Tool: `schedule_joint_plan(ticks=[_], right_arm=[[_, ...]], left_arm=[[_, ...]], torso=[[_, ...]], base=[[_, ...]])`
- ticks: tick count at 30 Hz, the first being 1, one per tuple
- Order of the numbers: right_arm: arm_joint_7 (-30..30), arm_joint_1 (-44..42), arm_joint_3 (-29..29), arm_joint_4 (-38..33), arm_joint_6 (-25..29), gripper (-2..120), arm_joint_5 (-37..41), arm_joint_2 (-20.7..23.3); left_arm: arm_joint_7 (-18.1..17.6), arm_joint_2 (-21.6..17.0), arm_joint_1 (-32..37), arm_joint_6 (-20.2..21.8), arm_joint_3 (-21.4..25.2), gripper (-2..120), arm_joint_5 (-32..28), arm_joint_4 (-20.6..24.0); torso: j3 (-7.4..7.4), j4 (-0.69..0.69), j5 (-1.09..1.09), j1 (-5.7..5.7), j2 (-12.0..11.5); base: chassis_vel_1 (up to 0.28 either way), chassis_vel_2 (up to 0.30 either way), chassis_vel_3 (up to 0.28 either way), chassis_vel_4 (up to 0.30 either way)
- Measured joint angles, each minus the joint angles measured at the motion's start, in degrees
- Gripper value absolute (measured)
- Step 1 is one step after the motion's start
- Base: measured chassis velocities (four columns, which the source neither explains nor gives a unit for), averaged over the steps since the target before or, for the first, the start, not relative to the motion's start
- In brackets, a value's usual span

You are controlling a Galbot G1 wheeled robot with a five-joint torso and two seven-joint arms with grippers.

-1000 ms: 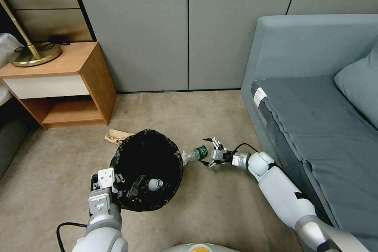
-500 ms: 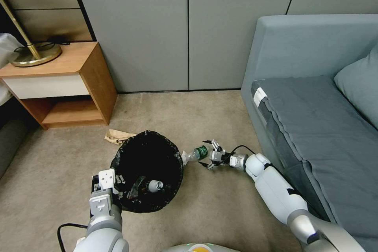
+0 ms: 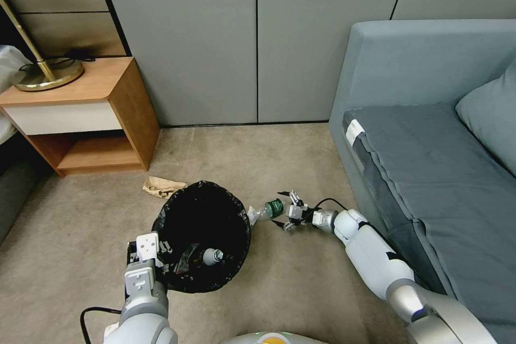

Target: Pick up the trash bin, then pick up the garbage from the floor and place it into the trash bin.

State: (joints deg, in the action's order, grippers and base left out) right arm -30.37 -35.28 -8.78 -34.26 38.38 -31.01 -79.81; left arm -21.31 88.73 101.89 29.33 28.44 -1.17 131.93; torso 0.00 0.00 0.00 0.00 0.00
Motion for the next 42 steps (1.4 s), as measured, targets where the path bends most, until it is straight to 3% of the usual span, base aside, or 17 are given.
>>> schedule_joint_plan(ticks=[34,42], right_arm=[[1.2,4.1,0.1,11.2,-3.6,99,-1.6,-4.8],[1.3,4.4,-0.2,12.4,-3.8,78,-1.4,-4.7]], left_arm=[[0.1,0.7,-0.1,-0.4,-0.9,1,0.7,-1.3],[0.1,0.7,0.0,-0.5,-1.1,1,0.8,-1.4]], torso=[[0.0,0.0,0.0,0.0,0.0],[0.0,0.0,0.0,0.0,0.0]], base=[[0.0,0.0,0.0,0.0],[0.0,0.0,0.0,0.0]])
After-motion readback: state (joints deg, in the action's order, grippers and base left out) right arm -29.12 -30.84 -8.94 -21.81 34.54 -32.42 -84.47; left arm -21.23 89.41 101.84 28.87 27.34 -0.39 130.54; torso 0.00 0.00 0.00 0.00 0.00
